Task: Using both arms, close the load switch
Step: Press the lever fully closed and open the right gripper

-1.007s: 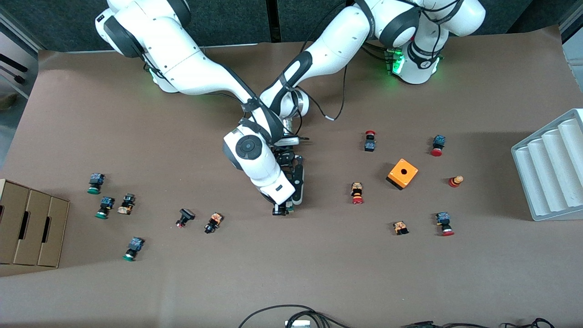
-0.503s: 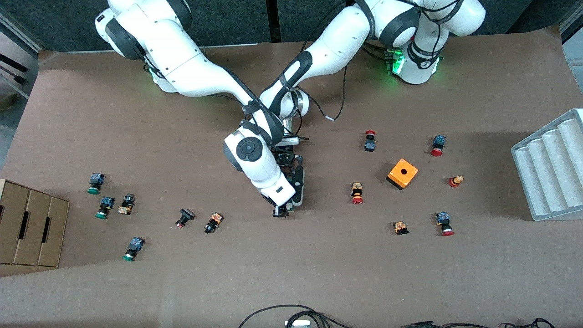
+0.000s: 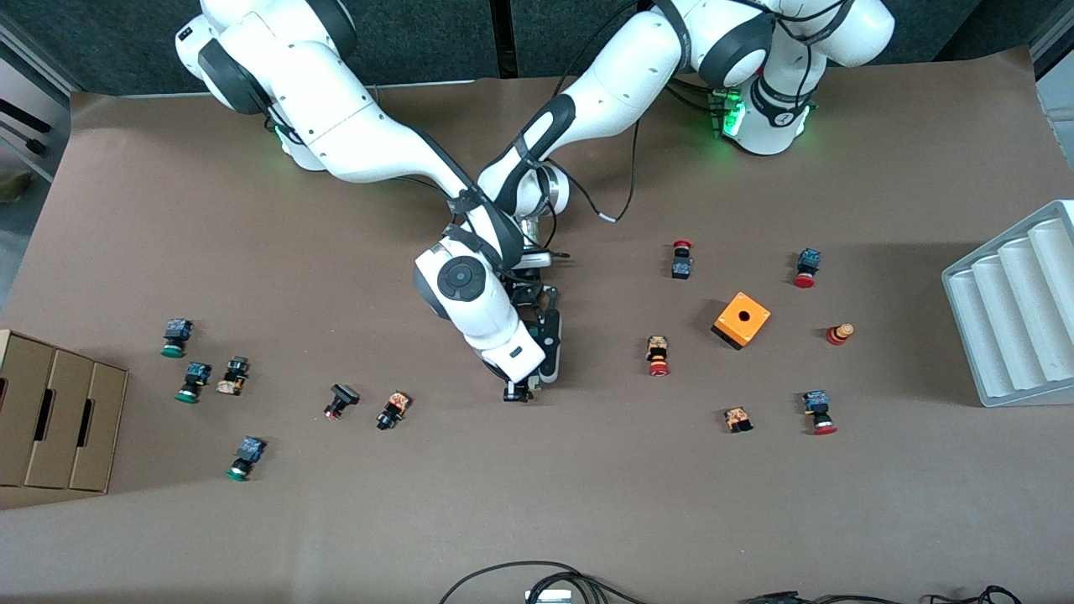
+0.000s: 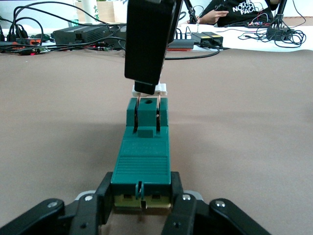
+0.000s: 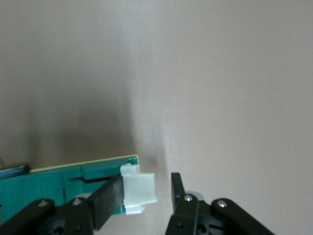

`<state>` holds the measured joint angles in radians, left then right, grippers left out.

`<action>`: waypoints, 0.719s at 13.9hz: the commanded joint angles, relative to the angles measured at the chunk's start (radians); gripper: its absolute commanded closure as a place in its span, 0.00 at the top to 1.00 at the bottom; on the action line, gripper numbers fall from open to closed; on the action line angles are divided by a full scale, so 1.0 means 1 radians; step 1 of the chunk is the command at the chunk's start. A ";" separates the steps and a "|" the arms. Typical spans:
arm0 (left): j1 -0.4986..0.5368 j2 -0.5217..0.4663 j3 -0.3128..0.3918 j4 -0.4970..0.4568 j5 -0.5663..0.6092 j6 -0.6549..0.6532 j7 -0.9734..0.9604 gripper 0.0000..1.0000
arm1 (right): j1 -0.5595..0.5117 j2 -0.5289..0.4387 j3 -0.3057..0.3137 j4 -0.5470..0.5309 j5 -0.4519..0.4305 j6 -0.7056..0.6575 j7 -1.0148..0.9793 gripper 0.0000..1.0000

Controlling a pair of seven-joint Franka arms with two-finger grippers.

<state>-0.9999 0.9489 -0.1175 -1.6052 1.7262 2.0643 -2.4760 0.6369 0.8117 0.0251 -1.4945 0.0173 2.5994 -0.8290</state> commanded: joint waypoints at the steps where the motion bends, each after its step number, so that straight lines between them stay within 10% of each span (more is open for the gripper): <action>1: 0.001 -0.013 0.009 -0.013 0.010 0.011 -0.011 0.38 | 0.000 0.038 -0.010 0.037 -0.043 0.021 0.008 0.49; 10: 0.001 -0.013 0.009 -0.013 0.010 0.011 -0.009 0.38 | 0.000 0.040 -0.011 0.037 -0.043 0.031 0.008 0.49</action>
<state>-0.9999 0.9489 -0.1175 -1.6052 1.7262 2.0643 -2.4760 0.6373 0.8149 0.0249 -1.4919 0.0173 2.5999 -0.8290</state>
